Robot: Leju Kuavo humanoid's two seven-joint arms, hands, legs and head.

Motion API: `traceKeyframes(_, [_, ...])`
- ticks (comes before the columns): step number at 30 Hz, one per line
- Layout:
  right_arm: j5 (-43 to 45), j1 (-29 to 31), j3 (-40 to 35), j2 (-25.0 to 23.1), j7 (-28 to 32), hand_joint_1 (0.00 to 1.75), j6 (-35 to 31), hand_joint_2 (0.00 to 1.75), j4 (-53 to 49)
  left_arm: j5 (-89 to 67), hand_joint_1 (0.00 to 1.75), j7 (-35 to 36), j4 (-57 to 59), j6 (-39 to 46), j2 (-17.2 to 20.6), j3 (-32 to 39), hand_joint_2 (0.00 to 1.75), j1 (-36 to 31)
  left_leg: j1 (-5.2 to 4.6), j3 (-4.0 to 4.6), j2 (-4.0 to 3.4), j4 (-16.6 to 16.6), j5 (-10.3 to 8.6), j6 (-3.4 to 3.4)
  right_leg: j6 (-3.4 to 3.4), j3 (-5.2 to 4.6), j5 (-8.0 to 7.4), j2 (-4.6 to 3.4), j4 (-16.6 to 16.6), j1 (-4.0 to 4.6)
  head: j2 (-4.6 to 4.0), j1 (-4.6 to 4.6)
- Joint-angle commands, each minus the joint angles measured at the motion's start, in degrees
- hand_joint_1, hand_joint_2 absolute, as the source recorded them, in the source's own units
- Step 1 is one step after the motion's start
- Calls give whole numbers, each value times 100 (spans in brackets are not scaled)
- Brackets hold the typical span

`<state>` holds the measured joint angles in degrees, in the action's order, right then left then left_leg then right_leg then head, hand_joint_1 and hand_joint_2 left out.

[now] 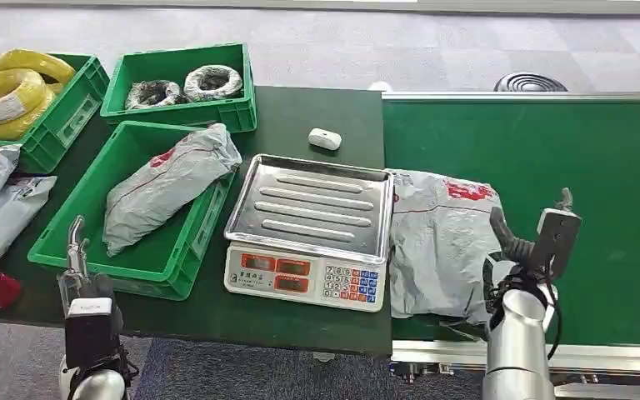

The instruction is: Moved the parcel from conveyor to table for the left to box.

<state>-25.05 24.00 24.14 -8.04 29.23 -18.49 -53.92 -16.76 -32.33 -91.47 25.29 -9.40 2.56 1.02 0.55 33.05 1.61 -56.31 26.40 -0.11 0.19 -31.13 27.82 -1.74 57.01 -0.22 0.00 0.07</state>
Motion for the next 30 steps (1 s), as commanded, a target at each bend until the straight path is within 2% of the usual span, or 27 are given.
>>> traceKeyframes(1, [477, -756, -1108, -555, 346, 0, -527, 175, 202, -111, 0, 100, 228, -87, -46, 78, 0, -107, 6, -14, -13, 10, 1, -4, -2, 14, -1, 8, -14, 9, 2, -2])
traceKeyframes(11, [505, -770, -1356, -484, 296, 0, -1026, 175, 860, -66, 0, 66, 361, 10, 54, -13, 0, -145, 0, -5, -11, 10, -3, -2, 0, 8, -2, 13, -11, 1, 2, 2])
traceKeyframes(17, [490, -761, -1351, -466, 298, 0, -1083, 175, 878, -67, 0, 66, 354, 15, 52, -17, 0, -141, -2, -6, -9, 10, -1, -2, 0, 8, 0, 14, -10, 0, 2, 2])
traceKeyframes(18, [215, -747, -1395, -439, 220, 0, -1593, 175, 956, -68, 0, 66, 338, 44, 51, -26, 0, -128, -1, -5, -6, 7, 0, -2, 0, 7, 1, 12, -8, 0, 2, 2])
traceKeyframes(19, [-475, -782, -1276, -448, 93, 0, -2151, 175, 902, -68, 0, 71, 318, 66, 51, -34, 0, -108, -1, -7, -9, 12, -2, -2, 0, 9, 0, 17, -13, 1, 2, 2])
traceKeyframes(22, [-2545, -867, 387, -1071, -51, 0, -2151, 175, 317, -64, 0, 82, 277, 132, 52, -68, 0, -30, -5, -4, 1, 9, -2, -1, 1, 7, 4, 25, -8, -3, 2, 0])
traceKeyframes(23, [-2852, -851, 745, -1139, 17, 0, -2151, 175, 303, -55, 0, 85, 278, 152, 57, -75, 0, -9, -6, -1, 4, 6, -1, -1, 1, 2, 6, 25, -2, -4, 2, 2])
traceKeyframes(24, [-2688, -773, 882, -1108, 174, 0, -2151, 175, 630, -38, 0, 84, 281, 169, 66, -82, 0, 9, -6, -3, -1, 6, -1, -1, 1, 5, 5, 21, -4, -4, 2, 4])
traceKeyframes(25, [-3254, -850, 1229, -1176, 201, 0, -2151, 175, 359, -18, 0, 80, 273, 182, 69, -81, 0, 34, -4, -3, -4, 8, -2, -1, 1, 5, 2, 20, -6, -3, 2, 0])
traceKeyframes(26, [-3335, -852, 1363, -1196, 262, 0, -2151, 175, 387, -10, 0, 77, 264, 190, 70, -82, 0, 54, -3, -7, -3, 9, -1, -1, 1, 8, 1, 14, -9, -1, 0, 2])
traceKeyframes(27, [-4255, -944, 1631, -1196, 13, 0, -2151, 175, -99, -11, 0, 77, 254, 211, 74, -91, 0, 81, -3, -5, 7, 8, -2, -1, 1, 9, 4, 20, -8, -2, 0, 0])
traceKeyframes(29, [-4815, -1210, 1305, -1196, -464, 0, -2151, 175, -671, -10, 0, 77, 237, 245, 76, -105, 0, 116, -7, 2, 21, 7, -5, 1, 3, 7, 7, 41, -6, -5, 0, 2])
traceKeyframes(30, [-5912, -1596, 532, -1196, -1643, 0, -2151, 175, -1392, -7, 0, 78, 217, 276, 85, -122, 0, 141, -8, 4, 19, 4, -2, 1, 3, 1, 7, 35, -2, -6, 2, 0])
